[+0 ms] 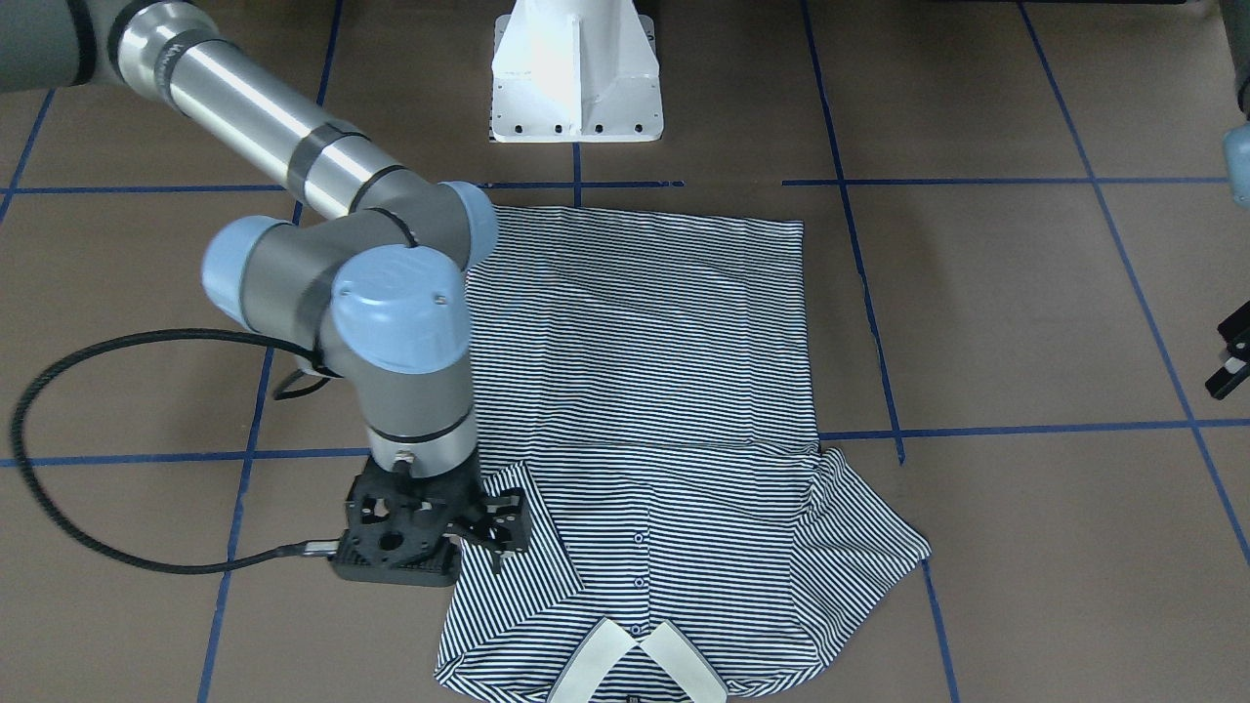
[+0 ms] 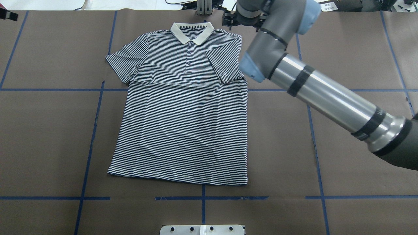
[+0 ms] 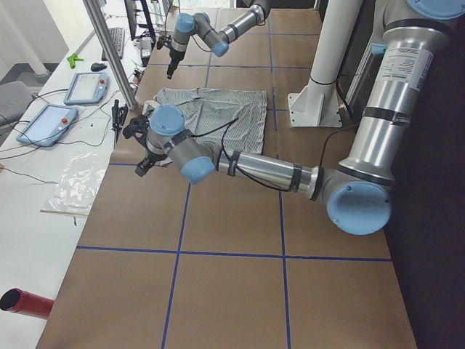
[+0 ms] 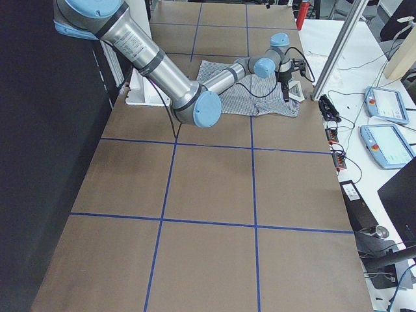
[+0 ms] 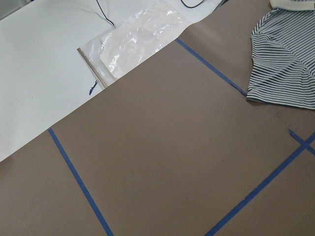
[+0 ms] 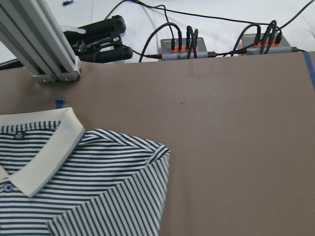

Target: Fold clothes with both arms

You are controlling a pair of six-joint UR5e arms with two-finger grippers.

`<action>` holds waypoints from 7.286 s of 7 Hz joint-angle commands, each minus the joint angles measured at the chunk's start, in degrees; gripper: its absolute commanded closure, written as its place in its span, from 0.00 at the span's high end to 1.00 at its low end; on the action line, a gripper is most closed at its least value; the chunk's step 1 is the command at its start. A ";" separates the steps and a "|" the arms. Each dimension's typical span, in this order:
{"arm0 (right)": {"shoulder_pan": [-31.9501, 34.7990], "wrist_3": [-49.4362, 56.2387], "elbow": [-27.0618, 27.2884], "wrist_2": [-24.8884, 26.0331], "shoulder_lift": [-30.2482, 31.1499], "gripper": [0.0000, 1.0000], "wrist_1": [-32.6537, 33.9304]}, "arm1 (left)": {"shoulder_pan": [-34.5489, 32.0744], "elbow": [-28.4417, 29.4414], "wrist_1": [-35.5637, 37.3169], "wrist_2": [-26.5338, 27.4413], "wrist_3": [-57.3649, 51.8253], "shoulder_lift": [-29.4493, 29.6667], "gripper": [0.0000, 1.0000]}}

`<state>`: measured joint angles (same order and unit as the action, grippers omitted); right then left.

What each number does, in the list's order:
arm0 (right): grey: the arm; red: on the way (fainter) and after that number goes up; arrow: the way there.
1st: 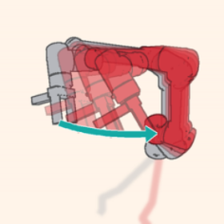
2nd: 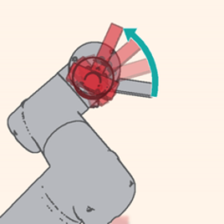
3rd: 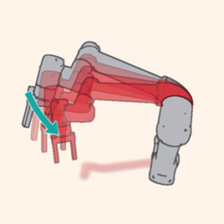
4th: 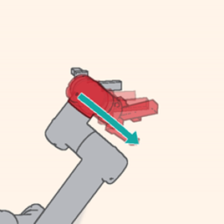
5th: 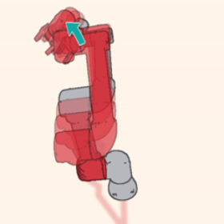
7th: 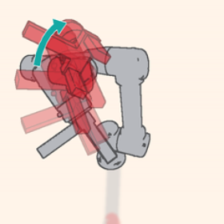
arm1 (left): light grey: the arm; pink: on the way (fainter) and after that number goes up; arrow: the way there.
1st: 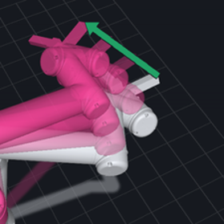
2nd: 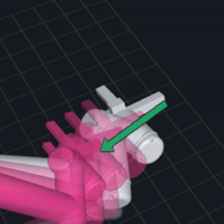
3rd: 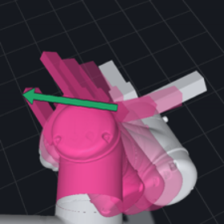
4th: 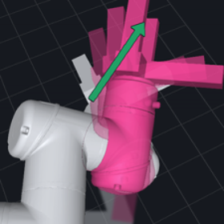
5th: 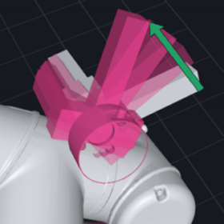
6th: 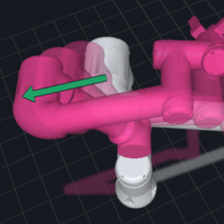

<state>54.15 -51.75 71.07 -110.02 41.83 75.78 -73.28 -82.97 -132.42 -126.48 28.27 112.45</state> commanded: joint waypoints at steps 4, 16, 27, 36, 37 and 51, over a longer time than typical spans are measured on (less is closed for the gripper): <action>9.92 15.97 18.92 -11.01 21.27 1.00 -0.37 | 19.38 12.71 -13.54 24.05 33.24 4.18 0.68; 9.75 15.89 18.49 -10.39 21.54 1.00 -0.46 | 22.74 27.25 -15.41 28.13 25.95 11.66 0.44; 9.57 15.18 18.23 -10.13 21.37 1.00 -0.28 | 30.21 24.79 6.74 32.34 40.62 28.88 0.19; -31.37 -47.02 51.57 20.80 21.71 1.00 21.39 | 32.13 -18.73 7.18 19.25 29.29 -2.15 1.00; -39.56 -53.57 52.67 27.77 23.81 1.00 21.16 | 34.23 -23.85 6.83 19.42 29.47 -8.50 1.00; -48.96 -61.46 55.58 36.45 29.45 0.96 16.86 | 53.59 -26.36 -3.72 32.52 55.93 -25.70 0.48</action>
<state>5.19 -113.19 126.65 -73.56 71.28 92.64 -19.88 -109.36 -136.14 -93.94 84.22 86.73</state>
